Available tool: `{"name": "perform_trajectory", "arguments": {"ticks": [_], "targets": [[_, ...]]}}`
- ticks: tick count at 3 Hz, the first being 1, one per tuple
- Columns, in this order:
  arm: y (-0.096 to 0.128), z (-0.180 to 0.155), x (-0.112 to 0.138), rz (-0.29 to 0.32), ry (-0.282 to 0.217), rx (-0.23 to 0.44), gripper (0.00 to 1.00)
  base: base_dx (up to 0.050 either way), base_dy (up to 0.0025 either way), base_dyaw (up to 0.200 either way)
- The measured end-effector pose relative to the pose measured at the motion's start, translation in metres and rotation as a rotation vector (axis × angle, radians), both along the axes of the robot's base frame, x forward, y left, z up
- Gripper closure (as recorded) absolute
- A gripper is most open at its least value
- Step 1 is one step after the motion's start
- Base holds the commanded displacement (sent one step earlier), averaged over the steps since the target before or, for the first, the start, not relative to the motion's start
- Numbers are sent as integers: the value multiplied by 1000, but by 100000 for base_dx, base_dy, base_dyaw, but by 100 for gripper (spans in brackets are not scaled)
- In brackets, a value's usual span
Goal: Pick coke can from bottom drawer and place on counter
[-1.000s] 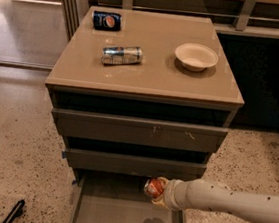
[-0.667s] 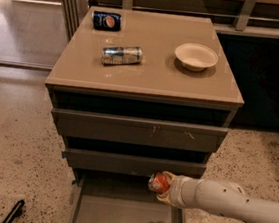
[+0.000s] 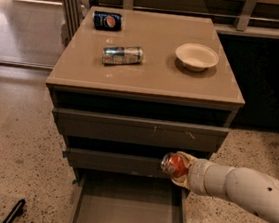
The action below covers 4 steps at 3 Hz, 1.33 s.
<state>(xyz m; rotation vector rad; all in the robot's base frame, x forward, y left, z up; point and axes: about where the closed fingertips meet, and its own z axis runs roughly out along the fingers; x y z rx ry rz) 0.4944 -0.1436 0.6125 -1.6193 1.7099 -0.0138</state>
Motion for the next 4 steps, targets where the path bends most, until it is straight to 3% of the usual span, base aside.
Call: {"name": "perform_trajectory", "arguments": {"ticks": [1, 2, 3, 4], "targets": [[-16, 5, -5, -6, -26, -15, 100, 0, 0, 0], [-15, 5, -5, -6, -25, -14, 100, 0, 0, 0], [-17, 26, -7, -9, -66, -19, 100, 0, 0, 0], [-13, 92, -13, 4, -198, -57, 100, 0, 0, 0]]}}
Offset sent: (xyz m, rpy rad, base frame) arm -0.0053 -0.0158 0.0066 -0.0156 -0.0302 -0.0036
